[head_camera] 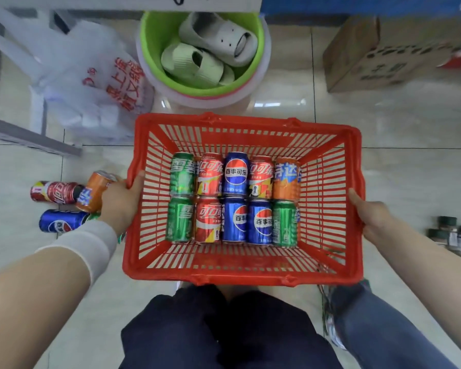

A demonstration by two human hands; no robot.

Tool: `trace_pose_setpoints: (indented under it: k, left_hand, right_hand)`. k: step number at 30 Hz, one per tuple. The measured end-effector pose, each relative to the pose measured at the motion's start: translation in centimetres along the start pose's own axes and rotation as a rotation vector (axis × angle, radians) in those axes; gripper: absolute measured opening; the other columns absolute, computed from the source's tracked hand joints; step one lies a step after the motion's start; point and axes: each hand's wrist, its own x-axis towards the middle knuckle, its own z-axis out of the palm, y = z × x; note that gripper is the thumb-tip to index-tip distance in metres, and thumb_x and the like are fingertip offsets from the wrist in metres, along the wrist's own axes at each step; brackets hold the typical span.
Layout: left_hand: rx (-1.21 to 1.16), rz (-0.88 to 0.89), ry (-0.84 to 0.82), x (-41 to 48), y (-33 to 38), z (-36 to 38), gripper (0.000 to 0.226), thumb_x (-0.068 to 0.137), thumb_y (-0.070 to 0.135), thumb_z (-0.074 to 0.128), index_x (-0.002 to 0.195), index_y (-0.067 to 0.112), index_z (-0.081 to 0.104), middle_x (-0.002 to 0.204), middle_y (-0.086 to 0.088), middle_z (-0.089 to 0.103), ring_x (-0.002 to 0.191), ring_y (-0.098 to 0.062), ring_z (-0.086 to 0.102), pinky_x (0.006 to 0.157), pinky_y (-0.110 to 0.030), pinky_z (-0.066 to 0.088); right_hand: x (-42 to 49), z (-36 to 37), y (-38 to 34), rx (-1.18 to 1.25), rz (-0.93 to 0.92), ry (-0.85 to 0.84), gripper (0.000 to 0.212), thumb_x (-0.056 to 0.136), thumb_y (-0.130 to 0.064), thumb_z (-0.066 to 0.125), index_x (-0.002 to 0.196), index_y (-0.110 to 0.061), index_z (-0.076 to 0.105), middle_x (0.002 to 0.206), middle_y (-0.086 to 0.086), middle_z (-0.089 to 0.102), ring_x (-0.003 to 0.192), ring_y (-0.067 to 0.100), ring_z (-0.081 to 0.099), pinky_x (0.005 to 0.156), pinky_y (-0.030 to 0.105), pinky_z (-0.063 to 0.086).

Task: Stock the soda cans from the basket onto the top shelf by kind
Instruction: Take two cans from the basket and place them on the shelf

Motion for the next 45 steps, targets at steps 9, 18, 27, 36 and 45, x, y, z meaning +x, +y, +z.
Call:
trace_pose_setpoints:
  k: [9,18,27,36,45]
  left_hand:
    - [-0.028,-0.012,-0.013,0.2,-0.6,0.7,0.047,0.093,0.049,0.039,0.094,0.006,0.056,0.068,0.0,0.054,0.058,-0.015,0.051,0.07,-0.033,0.045]
    - [-0.133,0.286,0.351,-5.9,-1.1,1.4,0.041,0.091,0.03,0.05,0.124,0.006,0.047,0.128,-0.011,0.049,0.122,-0.024,0.043,0.104,-0.034,0.033]
    - [-0.006,0.167,-0.365,-4.6,-2.4,9.7,0.043,0.084,0.03,0.065,0.12,0.013,0.048,0.113,0.001,0.059,0.105,-0.018,0.058,0.086,-0.028,0.047]
    - [0.176,0.116,-0.297,-1.5,-2.4,15.2,0.072,0.071,0.046,0.072,0.126,0.009,0.041,0.125,-0.01,0.052,0.114,-0.026,0.052,0.093,-0.034,0.043]
    - [0.238,0.084,-0.307,-1.2,-1.6,15.5,0.086,0.072,0.049,0.071,0.132,0.005,0.028,0.132,-0.011,0.044,0.12,-0.025,0.049,0.096,-0.035,0.042]
  right_hand:
    - [0.5,0.4,0.5,0.033,0.044,-0.038,0.052,0.087,-0.035,0.06,0.12,0.004,0.053,0.118,0.019,0.061,0.072,0.023,0.06,0.083,0.044,0.05]
    - [-6.3,4.6,0.8,-0.546,-0.66,0.4,0.079,0.074,-0.04,0.072,0.134,0.0,0.038,0.132,0.024,0.039,0.127,0.039,0.032,0.106,0.038,0.019]
    - [-7.0,19.3,-2.7,-0.96,-0.73,-0.397,0.073,0.083,-0.056,0.054,0.129,-0.001,0.046,0.131,0.014,0.052,0.12,0.029,0.049,0.092,0.032,0.04]
    - [-3.7,28.4,-3.4,-1.282,-0.842,-0.211,0.087,0.082,-0.066,0.046,0.134,0.003,0.038,0.141,0.023,0.039,0.129,0.034,0.04,0.099,0.036,0.039]
    - [-2.7,30.9,-3.8,-1.351,-0.722,-0.205,0.092,0.078,-0.06,0.058,0.141,0.001,0.029,0.145,0.017,0.036,0.131,0.03,0.04,0.091,0.034,0.045]
